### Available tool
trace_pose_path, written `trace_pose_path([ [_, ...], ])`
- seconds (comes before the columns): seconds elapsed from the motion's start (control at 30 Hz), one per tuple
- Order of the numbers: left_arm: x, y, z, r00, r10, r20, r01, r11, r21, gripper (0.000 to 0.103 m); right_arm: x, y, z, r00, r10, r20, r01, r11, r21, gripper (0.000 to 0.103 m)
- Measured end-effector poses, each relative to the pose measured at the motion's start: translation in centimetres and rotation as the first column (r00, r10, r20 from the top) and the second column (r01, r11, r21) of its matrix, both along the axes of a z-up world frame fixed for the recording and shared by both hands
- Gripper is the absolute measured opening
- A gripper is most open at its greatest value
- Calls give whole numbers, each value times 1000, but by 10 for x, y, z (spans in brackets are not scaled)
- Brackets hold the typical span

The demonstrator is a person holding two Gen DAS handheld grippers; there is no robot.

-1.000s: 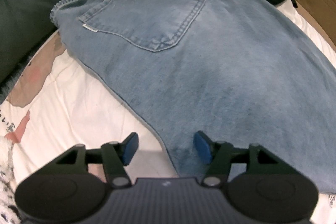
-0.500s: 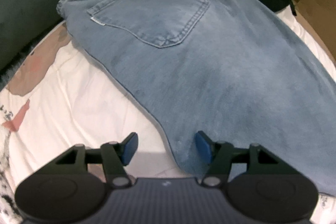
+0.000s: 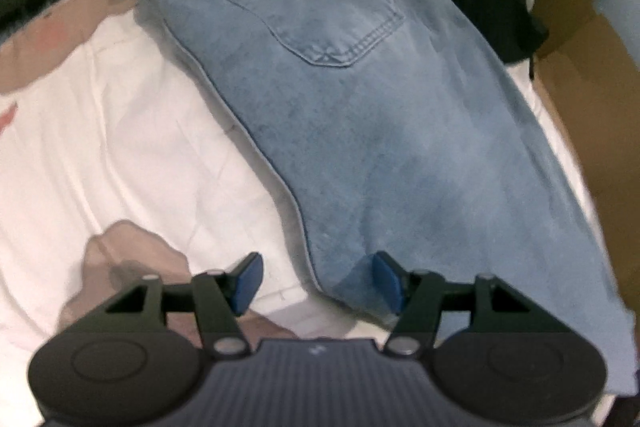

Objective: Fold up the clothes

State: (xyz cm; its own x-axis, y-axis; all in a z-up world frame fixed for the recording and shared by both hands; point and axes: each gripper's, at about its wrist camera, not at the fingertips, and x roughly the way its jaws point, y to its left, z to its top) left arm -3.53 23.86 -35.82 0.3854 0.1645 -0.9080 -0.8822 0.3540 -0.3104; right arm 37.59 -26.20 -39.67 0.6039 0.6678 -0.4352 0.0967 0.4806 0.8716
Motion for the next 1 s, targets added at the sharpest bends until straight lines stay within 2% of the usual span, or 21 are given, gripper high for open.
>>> trace_pose_path([
  [0.27, -1, 7, -18, 992, 36, 120, -33, 999, -26, 64, 6, 3, 6, 999, 46, 6, -45, 998, -34, 6],
  [0.33, 2, 9, -21, 987, 47, 153, -43, 999, -30, 67, 7, 3, 5, 999, 54, 7, -54, 998, -42, 6],
  [0.4, 3, 11, -24, 978, 65, 197, -59, 997, -40, 78, 8, 4, 5, 998, 61, 6, -61, 997, -49, 6],
  [0.5, 0, 13, -24, 963, 86, 255, -68, 994, -81, 81, 10, 5, 6, 998, 68, 6, -68, 996, -57, 6],
  [0.53, -1, 13, -25, 957, 89, 275, -63, 993, -103, 79, 10, 6, 6, 997, 71, 8, -70, 996, -60, 6],
  [0.6, -5, 11, -27, 943, 105, 317, -59, 987, -151, 61, 11, 7, 8, 997, 74, 13, -73, 995, -62, 6],
  [0.7, -23, 6, -28, 902, 183, 392, -100, 969, -225, 53, 10, 8, 10, 997, 75, 19, -73, 996, -59, 6],
  [0.8, -36, 3, -32, 870, 250, 424, -141, 952, -273, 52, 8, 7, 12, 997, 71, 20, -69, 996, -59, 6],
  [0.83, -38, 2, -33, 866, 264, 424, -153, 948, -279, 52, 8, 7, 12, 997, 69, 18, -68, 996, -62, 6],
  [0.9, -36, -1, -37, 879, 258, 400, -156, 950, -269, 50, 8, 7, 12, 998, 63, 8, -62, 996, -69, 6],
  [0.93, -34, -2, -38, 887, 250, 387, -154, 953, -262, 46, 8, 6, 12, 998, 58, 3, -58, 996, -71, 6],
  [1.0, -33, -3, -41, 898, 250, 361, -164, 954, -252, 27, 7, 5, 13, 999, 49, 0, -49, 996, -77, 6],
])
